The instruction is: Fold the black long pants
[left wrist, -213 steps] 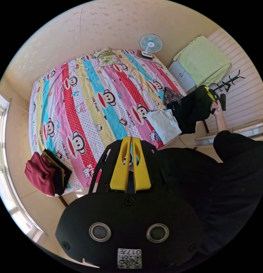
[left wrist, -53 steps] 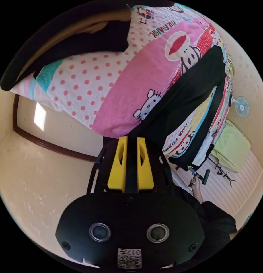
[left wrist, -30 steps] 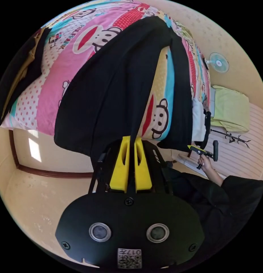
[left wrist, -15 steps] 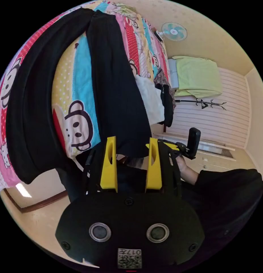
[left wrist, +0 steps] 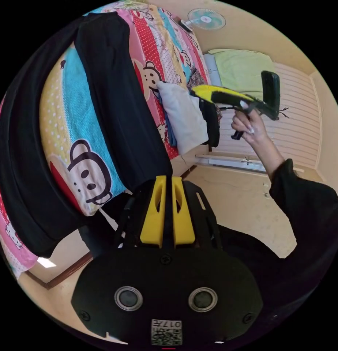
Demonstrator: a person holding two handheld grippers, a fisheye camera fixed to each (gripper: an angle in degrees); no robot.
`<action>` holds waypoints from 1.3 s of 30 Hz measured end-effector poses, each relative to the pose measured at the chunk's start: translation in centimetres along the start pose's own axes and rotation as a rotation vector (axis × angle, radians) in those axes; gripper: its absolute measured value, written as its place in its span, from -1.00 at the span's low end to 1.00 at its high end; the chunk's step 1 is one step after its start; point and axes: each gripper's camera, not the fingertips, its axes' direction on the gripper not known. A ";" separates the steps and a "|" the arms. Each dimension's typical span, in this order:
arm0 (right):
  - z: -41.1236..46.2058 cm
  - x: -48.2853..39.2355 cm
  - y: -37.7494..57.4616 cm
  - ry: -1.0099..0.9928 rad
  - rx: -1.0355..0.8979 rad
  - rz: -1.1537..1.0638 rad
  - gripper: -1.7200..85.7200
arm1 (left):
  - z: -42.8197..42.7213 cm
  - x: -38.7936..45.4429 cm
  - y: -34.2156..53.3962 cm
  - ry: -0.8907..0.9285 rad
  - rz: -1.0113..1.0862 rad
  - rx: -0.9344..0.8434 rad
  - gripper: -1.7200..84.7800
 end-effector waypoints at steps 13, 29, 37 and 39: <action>15.1 13.5 -25.1 0.070 0.368 0.456 -0.87 | -12.3 -9.8 9.5 0.463 -0.063 0.207 -0.92; 38.4 -4.8 -34.4 0.051 0.308 0.294 -0.85 | -22.3 -32.1 27.3 0.408 -0.520 0.450 -0.93; 36.5 -5.4 -19.6 -0.100 0.137 0.043 -0.74 | -21.0 -31.6 27.6 0.094 -0.555 0.203 -0.95; 36.2 -4.9 -13.6 -0.039 0.107 0.063 -0.72 | -22.3 -29.9 27.2 -0.017 -0.492 0.194 -0.89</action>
